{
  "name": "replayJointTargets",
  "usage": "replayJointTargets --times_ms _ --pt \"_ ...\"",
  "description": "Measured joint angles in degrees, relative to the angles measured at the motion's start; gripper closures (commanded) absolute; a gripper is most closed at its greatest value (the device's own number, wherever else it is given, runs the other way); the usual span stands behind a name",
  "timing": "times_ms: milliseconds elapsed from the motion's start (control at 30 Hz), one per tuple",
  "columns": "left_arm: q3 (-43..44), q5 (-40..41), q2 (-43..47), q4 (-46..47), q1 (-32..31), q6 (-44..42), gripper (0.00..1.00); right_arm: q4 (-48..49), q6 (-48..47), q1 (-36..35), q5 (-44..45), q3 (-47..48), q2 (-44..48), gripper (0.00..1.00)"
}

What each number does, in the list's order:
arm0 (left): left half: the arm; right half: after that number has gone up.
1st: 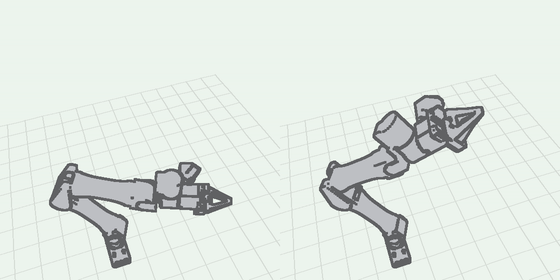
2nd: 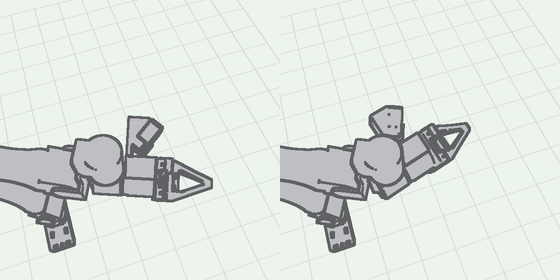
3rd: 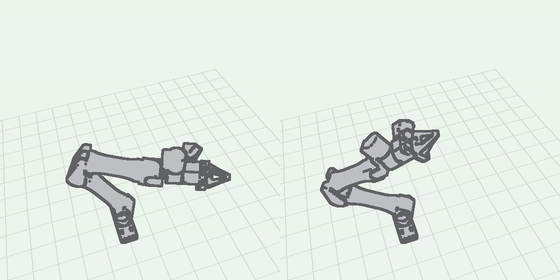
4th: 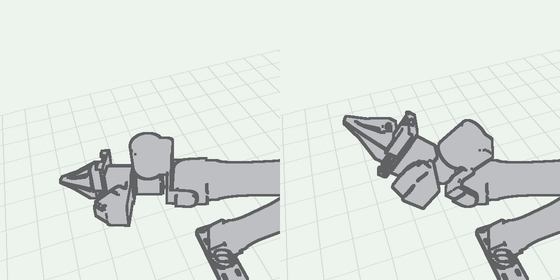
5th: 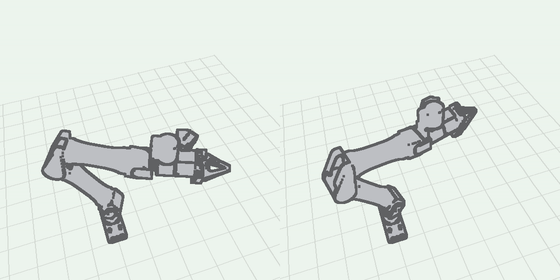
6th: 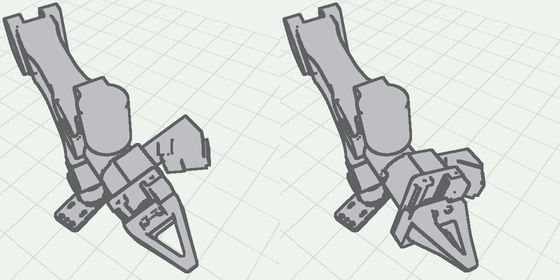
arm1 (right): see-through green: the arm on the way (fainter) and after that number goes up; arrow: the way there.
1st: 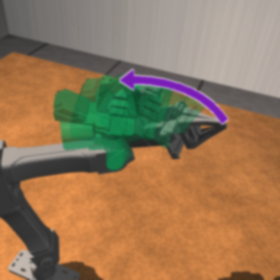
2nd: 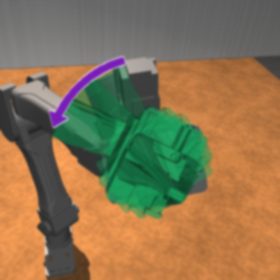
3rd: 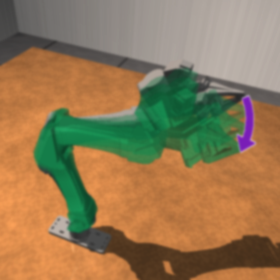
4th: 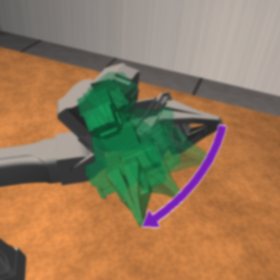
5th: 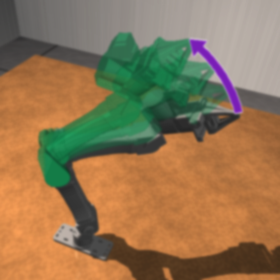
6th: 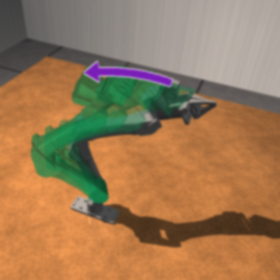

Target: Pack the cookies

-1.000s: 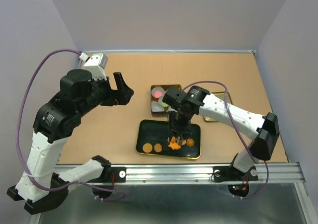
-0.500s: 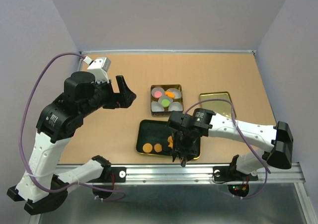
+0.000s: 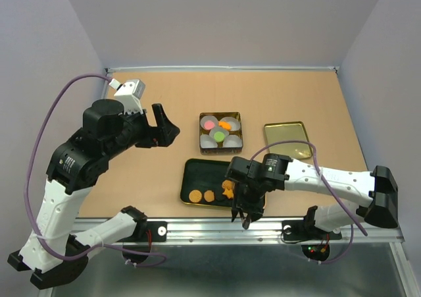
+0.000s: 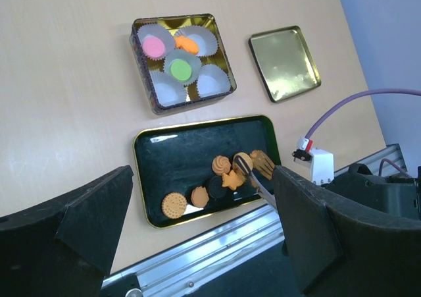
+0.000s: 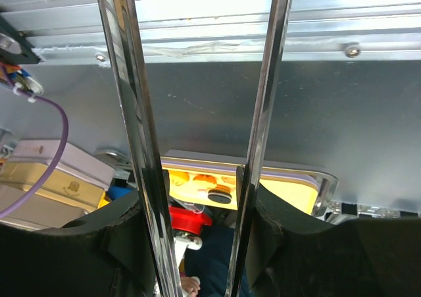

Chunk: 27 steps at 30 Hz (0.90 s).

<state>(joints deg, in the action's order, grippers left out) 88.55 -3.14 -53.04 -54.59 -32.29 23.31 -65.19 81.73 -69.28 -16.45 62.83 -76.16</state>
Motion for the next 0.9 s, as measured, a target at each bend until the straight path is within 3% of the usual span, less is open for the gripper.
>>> replayJointTargets --times_ms 900 --pt "-1.6 -0.7 -0.09 0.79 -0.02 0.13 0.01 2.21 4.02 -2.16 -0.5 -0.98 1.51 0.5"
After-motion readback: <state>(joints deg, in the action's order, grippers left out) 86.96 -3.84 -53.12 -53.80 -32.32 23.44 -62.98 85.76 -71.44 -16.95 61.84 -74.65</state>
